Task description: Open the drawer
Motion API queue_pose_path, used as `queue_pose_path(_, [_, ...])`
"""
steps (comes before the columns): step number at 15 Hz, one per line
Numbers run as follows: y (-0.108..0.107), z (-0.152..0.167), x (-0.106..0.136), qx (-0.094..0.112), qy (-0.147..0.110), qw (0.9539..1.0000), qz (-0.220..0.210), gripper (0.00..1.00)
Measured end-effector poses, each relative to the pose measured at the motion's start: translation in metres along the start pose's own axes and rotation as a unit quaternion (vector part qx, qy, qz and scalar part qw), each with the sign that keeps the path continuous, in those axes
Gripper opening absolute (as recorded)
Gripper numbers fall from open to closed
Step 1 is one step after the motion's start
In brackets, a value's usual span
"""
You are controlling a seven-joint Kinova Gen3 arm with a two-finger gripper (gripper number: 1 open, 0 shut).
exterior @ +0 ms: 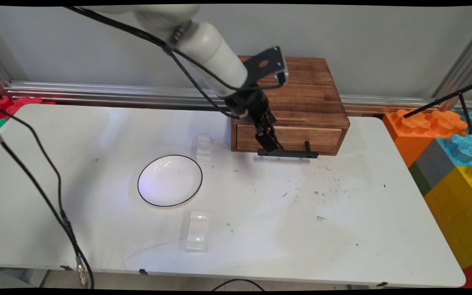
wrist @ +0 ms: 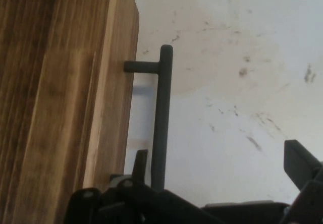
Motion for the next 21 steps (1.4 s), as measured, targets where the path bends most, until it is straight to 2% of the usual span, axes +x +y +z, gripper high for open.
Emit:
queue_pose_path(10, [0.014,0.083,0.004,0.020,-0.028,0.9979,0.054,1.00])
queue_pose_path(21, [0.014,0.137,0.001,0.037,-0.039,0.9963,0.068,1.00])
